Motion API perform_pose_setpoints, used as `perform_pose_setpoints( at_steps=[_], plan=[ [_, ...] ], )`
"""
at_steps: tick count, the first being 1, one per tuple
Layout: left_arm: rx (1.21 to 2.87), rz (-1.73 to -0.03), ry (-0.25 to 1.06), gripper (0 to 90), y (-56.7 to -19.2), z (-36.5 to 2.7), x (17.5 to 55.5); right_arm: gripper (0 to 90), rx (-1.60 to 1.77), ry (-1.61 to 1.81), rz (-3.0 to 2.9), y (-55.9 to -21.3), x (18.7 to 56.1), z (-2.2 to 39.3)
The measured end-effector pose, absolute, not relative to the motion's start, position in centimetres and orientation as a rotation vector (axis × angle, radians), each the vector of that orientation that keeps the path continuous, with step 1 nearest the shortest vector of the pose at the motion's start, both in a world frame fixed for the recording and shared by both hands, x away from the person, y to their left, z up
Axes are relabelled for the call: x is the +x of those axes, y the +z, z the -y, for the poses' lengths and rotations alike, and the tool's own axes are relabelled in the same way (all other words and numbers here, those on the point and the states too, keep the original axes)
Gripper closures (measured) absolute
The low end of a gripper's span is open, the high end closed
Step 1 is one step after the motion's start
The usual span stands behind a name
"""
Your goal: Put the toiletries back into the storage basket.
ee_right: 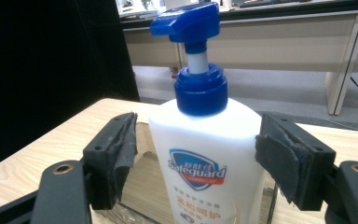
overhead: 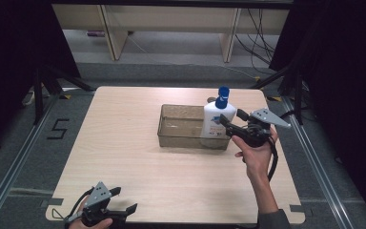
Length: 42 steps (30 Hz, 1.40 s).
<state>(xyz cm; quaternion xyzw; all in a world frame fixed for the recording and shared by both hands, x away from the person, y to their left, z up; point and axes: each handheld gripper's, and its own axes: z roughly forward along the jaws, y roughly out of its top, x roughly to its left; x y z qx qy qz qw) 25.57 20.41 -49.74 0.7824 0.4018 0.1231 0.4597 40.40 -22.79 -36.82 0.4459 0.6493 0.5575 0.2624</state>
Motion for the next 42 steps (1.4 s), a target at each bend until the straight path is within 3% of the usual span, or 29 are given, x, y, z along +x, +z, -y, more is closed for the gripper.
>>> perform_pose_setpoints(
  at_steps=[42],
  plan=[
    [1.912,-1.003,0.303,14.7,-49.7,-20.5,25.5,23.7,1.164,1.552,-1.85,-37.7,37.7,21.0]
  ],
)
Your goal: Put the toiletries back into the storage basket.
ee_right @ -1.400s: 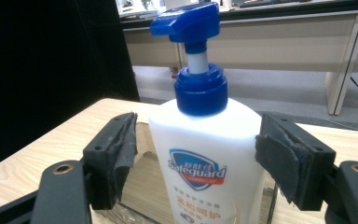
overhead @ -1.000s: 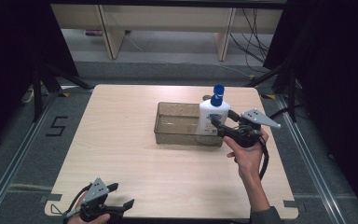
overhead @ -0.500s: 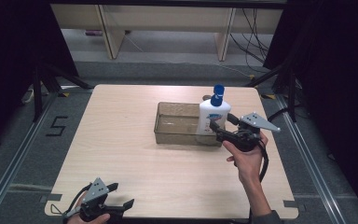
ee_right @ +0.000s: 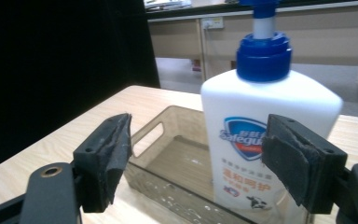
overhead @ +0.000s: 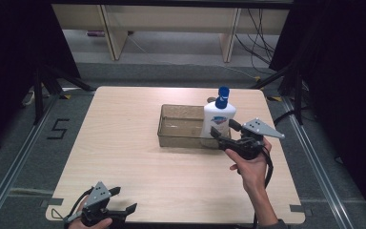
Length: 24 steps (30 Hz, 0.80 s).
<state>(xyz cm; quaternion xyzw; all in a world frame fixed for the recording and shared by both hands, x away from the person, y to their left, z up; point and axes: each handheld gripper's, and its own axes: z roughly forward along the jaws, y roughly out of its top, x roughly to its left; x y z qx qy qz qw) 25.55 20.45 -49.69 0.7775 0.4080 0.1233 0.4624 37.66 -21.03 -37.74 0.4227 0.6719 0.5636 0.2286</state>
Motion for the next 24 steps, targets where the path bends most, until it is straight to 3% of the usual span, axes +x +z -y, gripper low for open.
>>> perform_pose_setpoints(
  at_steps=[24],
  plan=[
    [1.916,-1.005,0.305,14.8,-49.7,-20.5,25.6,22.9,1.132,1.575,-1.948,-39.0,36.3,19.7]
  ],
)
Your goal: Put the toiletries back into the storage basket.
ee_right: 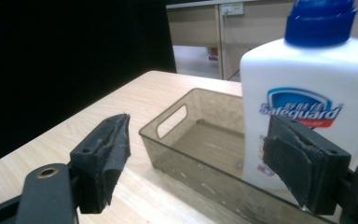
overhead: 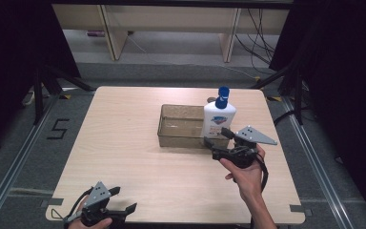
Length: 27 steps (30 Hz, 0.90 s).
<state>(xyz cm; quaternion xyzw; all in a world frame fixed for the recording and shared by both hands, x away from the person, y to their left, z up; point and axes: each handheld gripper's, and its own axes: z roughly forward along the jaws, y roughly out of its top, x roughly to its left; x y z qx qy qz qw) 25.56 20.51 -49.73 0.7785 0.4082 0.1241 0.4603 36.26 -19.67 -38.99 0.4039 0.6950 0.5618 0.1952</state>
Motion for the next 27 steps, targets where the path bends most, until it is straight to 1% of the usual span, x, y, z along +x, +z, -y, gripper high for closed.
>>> perform_pose_setpoints(
  at_steps=[8,17,27],
  plan=[
    [1.927,-1.011,0.32,14.7,-49.6,-20.6,25.5,23.0,1.101,1.585,-2.0,-40.2,35.6,18.7],
    [1.918,-1.004,0.306,14.7,-49.7,-20.5,25.5,23.0,1.087,1.61,-2.022,-41.0,34.9,18.2],
    [1.926,-1.003,0.314,14.7,-49.7,-20.5,25.5,20.5,1.057,1.655,-2.057,-41.6,34.1,17.5]
  ],
)
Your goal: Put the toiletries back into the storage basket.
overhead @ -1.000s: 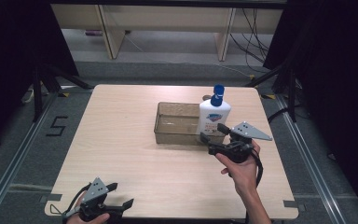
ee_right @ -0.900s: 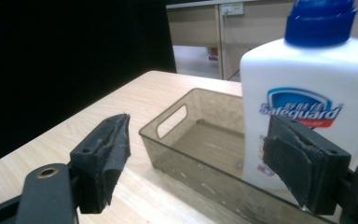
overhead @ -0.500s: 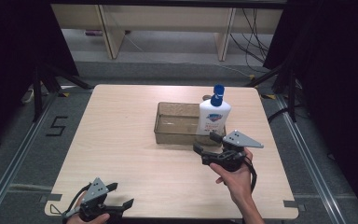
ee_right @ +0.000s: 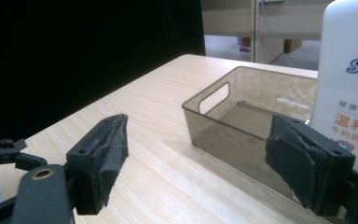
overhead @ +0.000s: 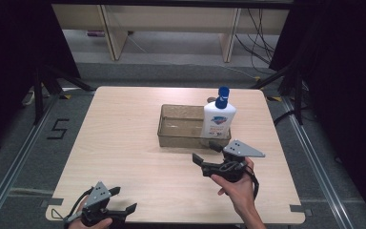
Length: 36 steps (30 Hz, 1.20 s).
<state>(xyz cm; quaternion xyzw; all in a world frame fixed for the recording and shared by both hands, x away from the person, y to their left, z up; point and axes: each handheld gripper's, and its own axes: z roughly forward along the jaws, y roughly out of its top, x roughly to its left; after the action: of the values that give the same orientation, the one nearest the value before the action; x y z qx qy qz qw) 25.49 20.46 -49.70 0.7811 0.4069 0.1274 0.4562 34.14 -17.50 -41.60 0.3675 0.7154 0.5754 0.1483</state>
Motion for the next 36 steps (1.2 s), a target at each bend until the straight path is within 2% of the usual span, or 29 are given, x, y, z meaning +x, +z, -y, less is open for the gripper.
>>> perform_pose_setpoints(
  at_steps=[11,36],
  plan=[
    [1.925,-0.995,0.309,14.7,-49.8,-20.5,25.6,15.7,1.04,1.658,-2.092,-42.7,33.3,17.1],
    [1.927,-1.011,0.314,14.8,-49.8,-20.4,25.5,15.2,1.047,1.668,-2.157,-45.0,31.6,16.9]
  ],
)
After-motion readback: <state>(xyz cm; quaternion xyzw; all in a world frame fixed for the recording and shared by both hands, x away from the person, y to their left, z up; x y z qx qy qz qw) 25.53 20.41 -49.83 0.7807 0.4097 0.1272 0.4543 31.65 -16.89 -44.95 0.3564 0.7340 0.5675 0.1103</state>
